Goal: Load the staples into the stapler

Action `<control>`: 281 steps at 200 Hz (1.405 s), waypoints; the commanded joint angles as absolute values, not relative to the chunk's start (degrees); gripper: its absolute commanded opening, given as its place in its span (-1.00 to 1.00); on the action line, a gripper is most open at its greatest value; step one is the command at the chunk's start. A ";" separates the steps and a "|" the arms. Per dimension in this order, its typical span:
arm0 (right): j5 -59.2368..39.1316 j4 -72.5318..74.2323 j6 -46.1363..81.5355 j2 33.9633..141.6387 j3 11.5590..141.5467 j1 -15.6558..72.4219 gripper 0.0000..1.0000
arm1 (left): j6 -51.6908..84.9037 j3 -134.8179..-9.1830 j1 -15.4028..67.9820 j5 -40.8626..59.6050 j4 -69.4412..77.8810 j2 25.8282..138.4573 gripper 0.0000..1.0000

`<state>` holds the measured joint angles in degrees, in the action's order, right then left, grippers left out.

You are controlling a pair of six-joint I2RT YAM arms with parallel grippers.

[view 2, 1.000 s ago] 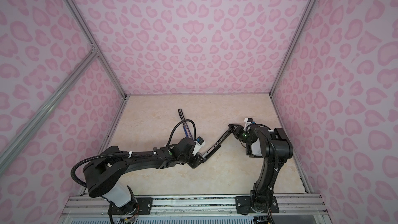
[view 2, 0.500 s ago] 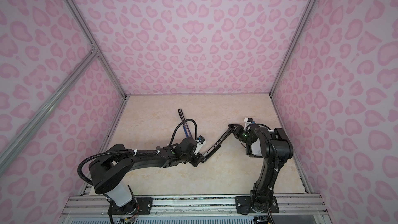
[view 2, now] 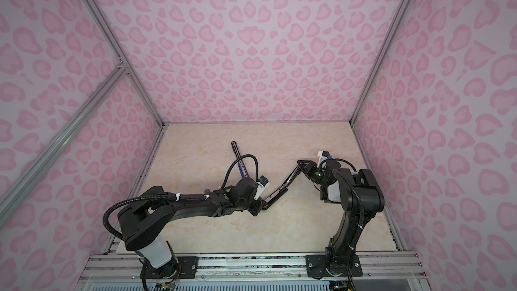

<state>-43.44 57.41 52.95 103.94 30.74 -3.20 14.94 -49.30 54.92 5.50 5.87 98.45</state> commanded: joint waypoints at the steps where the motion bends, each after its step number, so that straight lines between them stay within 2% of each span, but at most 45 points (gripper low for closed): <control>1: -41.03 47.58 46.27 100.10 31.31 -2.69 -0.36 | 14.44 -50.48 54.93 2.83 7.20 98.85 -0.84; 42: -32.37 26.80 33.35 89.84 34.54 1.62 -0.35 | 13.65 -52.76 54.93 2.27 7.36 100.17 -0.90; 89: -25.01 15.82 26.33 83.38 37.07 7.72 -0.31 | 13.14 -54.53 54.93 2.29 7.56 100.63 -0.91; 152: -19.20 11.36 23.44 79.64 37.71 15.71 -0.28 | 13.15 -55.37 54.93 2.81 7.82 99.70 -0.91; 281: -14.47 10.29 21.87 76.70 36.79 22.89 -0.26 | 13.35 -55.92 54.93 2.64 7.98 96.33 -0.91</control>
